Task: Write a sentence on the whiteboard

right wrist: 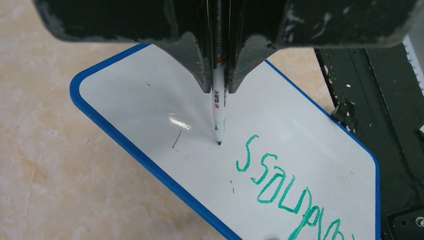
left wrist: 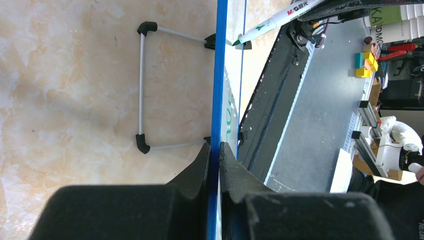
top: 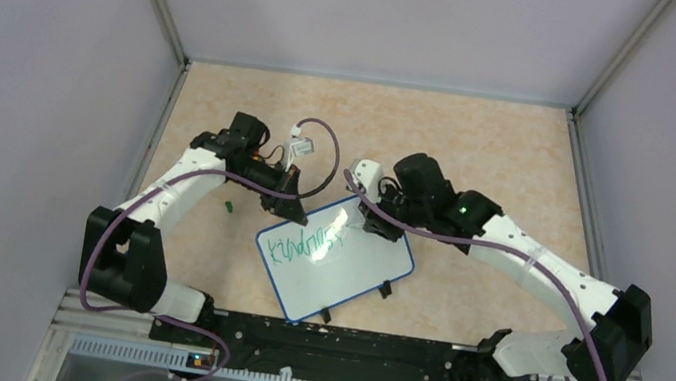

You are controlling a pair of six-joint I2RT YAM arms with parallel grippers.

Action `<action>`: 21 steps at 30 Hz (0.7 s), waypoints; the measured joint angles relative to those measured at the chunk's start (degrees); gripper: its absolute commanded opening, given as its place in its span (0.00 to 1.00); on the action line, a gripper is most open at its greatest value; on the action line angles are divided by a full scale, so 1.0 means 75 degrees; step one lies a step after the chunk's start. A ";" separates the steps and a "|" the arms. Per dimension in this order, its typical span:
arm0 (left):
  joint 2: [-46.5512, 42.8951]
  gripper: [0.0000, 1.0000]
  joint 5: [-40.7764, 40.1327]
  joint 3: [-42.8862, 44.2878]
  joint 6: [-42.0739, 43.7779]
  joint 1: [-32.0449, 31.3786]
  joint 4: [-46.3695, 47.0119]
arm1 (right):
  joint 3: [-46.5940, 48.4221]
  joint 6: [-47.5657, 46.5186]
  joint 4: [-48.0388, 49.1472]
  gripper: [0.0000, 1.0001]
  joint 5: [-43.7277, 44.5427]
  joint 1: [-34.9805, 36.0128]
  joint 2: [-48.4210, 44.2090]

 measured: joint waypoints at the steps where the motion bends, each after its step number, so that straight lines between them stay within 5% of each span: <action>1: 0.0003 0.00 -0.0003 0.0000 0.0000 0.0000 0.0000 | 0.0000 -0.0009 0.0000 0.00 0.0020 0.0000 0.0000; 21: 0.0003 0.00 -0.0015 0.0000 -0.0006 0.0000 0.0012 | 0.0000 -0.0187 -0.0064 0.00 0.0020 -0.0382 -0.0085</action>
